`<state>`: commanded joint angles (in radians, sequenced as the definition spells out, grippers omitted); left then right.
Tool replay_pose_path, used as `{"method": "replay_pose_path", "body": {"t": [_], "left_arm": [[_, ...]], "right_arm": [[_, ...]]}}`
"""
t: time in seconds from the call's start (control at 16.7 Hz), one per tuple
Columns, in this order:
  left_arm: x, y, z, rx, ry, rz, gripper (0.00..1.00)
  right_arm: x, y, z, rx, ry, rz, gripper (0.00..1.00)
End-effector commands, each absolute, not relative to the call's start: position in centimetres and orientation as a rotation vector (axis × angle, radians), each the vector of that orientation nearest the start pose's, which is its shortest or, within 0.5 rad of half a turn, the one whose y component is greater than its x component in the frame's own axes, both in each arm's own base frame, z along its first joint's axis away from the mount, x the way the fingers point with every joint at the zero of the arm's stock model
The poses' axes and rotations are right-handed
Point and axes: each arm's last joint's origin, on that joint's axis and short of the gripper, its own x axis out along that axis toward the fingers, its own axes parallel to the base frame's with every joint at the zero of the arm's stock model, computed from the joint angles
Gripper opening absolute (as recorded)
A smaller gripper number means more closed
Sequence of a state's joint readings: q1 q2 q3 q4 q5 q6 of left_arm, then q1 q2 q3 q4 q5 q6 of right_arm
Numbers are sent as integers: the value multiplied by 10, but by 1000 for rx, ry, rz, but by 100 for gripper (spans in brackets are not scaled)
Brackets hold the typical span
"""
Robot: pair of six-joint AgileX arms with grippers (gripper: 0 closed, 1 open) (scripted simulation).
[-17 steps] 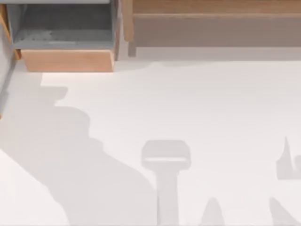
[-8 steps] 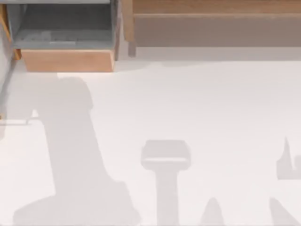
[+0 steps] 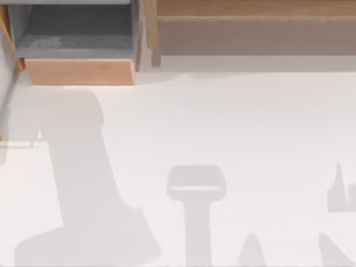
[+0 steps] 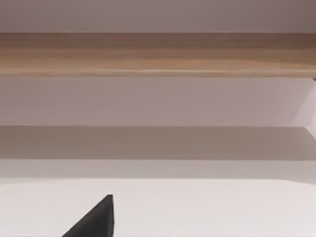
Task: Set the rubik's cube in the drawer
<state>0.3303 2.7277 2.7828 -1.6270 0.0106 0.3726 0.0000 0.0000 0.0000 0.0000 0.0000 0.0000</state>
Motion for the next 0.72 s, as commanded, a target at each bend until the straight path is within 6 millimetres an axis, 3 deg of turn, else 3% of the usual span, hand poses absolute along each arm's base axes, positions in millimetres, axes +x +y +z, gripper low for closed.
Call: {"method": "replay_pose_path", "body": {"t": [0.72], "left_arm": [[479, 172, 181, 21, 1571, -23, 90]], "right_arm": [[106, -1, 160, 0, 0, 0, 100]]}}
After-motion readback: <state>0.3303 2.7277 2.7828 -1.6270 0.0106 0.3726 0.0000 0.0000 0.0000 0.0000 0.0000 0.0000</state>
